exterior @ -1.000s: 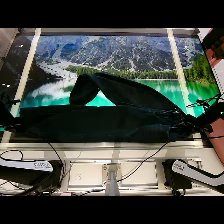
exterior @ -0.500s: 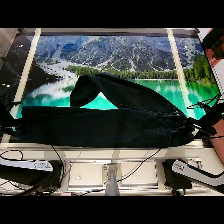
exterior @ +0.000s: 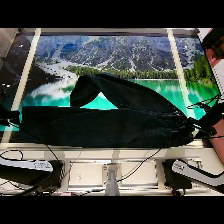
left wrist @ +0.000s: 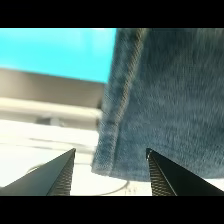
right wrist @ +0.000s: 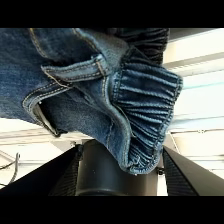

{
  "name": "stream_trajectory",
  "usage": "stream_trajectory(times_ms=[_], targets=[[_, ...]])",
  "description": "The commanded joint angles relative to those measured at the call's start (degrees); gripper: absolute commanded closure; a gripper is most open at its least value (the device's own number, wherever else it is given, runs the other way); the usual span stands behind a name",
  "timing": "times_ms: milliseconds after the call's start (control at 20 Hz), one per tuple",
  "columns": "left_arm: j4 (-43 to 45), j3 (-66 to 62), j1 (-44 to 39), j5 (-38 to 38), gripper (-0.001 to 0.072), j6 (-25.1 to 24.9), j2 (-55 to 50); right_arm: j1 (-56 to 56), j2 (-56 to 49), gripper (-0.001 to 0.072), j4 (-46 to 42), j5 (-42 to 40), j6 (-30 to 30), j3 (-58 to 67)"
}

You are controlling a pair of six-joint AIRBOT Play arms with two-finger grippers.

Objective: Fold the clothes and pants, and hang the long-sleeved shirts on hangers.

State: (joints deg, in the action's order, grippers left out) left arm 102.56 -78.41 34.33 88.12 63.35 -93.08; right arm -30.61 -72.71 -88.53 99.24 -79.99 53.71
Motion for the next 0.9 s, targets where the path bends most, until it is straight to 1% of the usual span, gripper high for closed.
stream_trajectory(times_ms=[0, 100, 150, 250, 300, 400, 500, 550, 700, 750, 850], targets=[[-6.1, -5.0, -1.0, -2.5, 0.0232, 0.9, 0.0, 0.1, 0.0, 0.0154, 0.2, -0.1, 0.0, 2.1], [-8.7, -7.5, -2.7, -4.3, 0.0232, 0.9, 0.0, 0.1, 0.0, 0.0154, 0.2, -1.1, -0.1, 5.1], [-8.8, -8.9, -3.8, -4.6, 0.0232, 0.9, 0.0, 0.0, 0.0, 0.0154, 0.2, -3.1, 0.0, 6.8], [-8.8, -11.1, -5.9, -4.8, 0.0232, 0.9, 0.0, -0.1, 0.0, 0.0154, -0.1, -9.9, -0.2, 9.1], [-8.8, -11.7, -6.9, -4.8, 0.0232, 0.9, 0.0, -0.3, 0.0, 0.0154, -0.2, -12.7, -1.5, 9.5], [-8.8, -11.8, -8.2, -4.8, 0.0232, 0.9, 0.0, -1.5, -0.5, 0.016, 0.2, -14.9, -2.0, 9.5], [-8.8, -11.8, -8.7, -4.8, 0.0232, 0.9, 0.0, -4.2, -2.1, 0.0166, 0.7, -14.3, -1.3, 9.5], [-8.7, -11.8, -8.7, -4.8, 0.0232, 0.9, 0.0, -6.1, -3.1, 0.0167, 2.3, -13.9, -0.8, 9.5], [-8.7, -11.8, -8.7, -4.8, 0.0233, 0.9, 0.0, -13.0, -6.4, 0.0168, 14.4, -11.4, 5.9, 9.5], [-8.7, -11.8, -8.7, -4.8, 0.0234, 0.9, 0.0, -15.2, -7.8, 0.0165, 17.0, -9.6, 6.4, 9.4], [-8.8, -11.8, -8.7, -4.8, 0.0235, 0.9, 0.0, -18.4, -10.2, 0.0147, 16.7, -6.4, 6.4, 8.3]])
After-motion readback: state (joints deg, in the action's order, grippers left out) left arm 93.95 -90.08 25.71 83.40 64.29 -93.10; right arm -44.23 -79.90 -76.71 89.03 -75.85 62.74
